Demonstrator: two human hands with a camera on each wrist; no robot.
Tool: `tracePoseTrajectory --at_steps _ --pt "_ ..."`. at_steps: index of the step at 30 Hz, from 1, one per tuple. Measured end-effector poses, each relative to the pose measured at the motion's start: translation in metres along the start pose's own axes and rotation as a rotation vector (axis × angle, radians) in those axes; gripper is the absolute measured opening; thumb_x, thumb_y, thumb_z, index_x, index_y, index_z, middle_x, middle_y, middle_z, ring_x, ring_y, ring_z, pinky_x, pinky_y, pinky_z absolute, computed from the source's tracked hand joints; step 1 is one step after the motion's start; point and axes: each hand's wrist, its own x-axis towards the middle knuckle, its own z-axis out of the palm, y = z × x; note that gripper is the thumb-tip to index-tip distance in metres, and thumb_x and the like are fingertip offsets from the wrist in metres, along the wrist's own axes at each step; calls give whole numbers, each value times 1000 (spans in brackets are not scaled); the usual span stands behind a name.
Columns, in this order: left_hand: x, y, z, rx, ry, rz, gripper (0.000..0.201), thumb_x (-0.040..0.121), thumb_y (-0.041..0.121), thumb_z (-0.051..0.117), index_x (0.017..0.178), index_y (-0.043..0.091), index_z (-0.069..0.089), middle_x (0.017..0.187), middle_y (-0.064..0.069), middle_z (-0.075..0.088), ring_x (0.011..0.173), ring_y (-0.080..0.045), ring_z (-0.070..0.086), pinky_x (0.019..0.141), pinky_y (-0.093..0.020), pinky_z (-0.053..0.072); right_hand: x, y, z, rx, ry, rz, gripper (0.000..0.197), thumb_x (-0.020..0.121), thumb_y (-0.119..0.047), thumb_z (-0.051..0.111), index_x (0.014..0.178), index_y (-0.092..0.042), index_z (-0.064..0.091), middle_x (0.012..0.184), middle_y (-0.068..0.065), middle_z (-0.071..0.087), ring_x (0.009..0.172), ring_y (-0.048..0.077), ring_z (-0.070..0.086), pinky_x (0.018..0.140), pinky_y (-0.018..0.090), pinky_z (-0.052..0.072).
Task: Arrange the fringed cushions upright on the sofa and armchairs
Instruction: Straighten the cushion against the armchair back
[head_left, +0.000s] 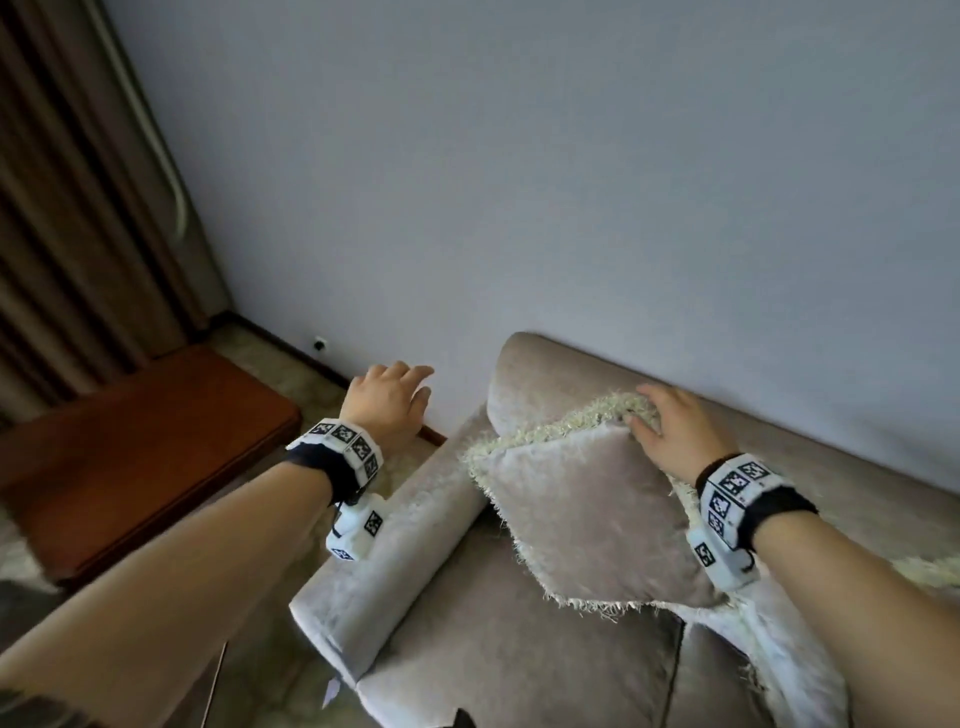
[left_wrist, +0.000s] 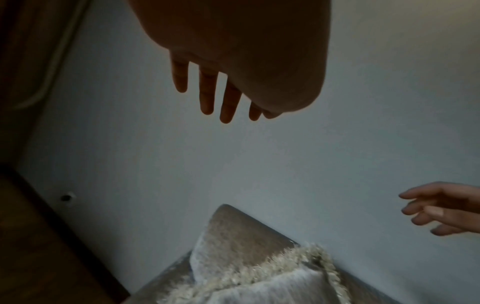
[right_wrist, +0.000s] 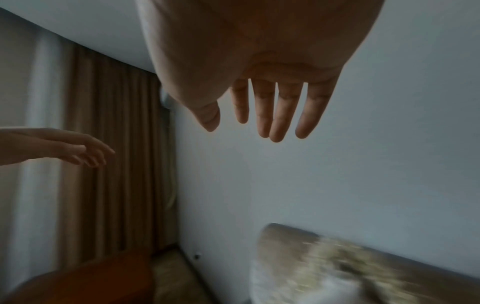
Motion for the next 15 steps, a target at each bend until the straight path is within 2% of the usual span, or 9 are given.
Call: tracePoseTrajectory --at_steps 7,12,15 --pt "-110 -118 -63 113 79 -279 41 97 43 34 134 33 48 124 1 57 114 -28 51 92 -45 42 16 -162 54 -3 -93 -307 44 94 -43 52 133 -24 50 133 2 56 123 26 50 94 39 46" --pt "-227 -220 -104 175 176 -510 39 96 41 39 132 30 51 123 0 58 109 -30 53 87 -45 44 13 -301 94 1 -140 -555 46 94 -47 50 133 -23 50 132 3 58 121 26 52 93 39 47" --pt "-310 -284 -133 239 196 -656 43 93 43 34 129 29 54 120 -2 60 109 -33 54 89 -47 45 -3 -387 121 -21 -164 -666 48 95 -50 48 136 -24 50 133 2 57 121 26 52 95 39 45"
